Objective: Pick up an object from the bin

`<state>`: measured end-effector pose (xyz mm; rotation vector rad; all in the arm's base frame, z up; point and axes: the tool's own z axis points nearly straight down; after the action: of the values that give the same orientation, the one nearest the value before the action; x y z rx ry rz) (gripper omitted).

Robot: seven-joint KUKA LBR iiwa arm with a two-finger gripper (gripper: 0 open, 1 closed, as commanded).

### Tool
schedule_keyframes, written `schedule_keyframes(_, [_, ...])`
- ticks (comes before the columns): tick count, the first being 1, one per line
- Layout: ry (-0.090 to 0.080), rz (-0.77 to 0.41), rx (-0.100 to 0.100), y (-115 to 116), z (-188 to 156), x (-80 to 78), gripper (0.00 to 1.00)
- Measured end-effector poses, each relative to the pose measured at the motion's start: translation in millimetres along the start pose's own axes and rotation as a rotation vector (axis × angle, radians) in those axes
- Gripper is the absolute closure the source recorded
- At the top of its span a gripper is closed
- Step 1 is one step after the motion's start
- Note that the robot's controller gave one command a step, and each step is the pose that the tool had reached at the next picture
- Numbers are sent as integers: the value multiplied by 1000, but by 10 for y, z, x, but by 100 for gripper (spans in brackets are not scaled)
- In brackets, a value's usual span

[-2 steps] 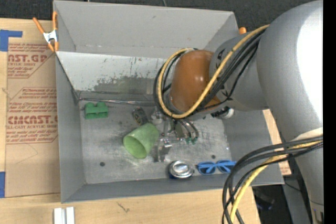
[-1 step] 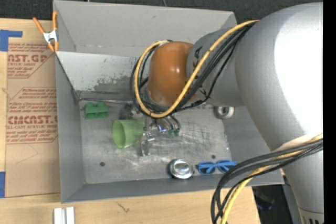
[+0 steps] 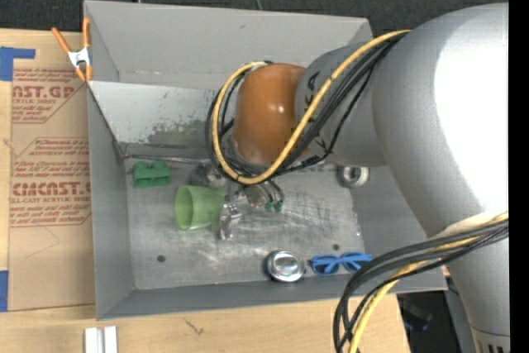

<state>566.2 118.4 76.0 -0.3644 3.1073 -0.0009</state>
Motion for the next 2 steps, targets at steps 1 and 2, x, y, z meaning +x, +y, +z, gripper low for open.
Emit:
schedule_keyframes(1, [7, -1, -2, 6, -412, -17, 100])
schedule_keyframes(2, [11, -2, -2, 11, -409, -20, 100])
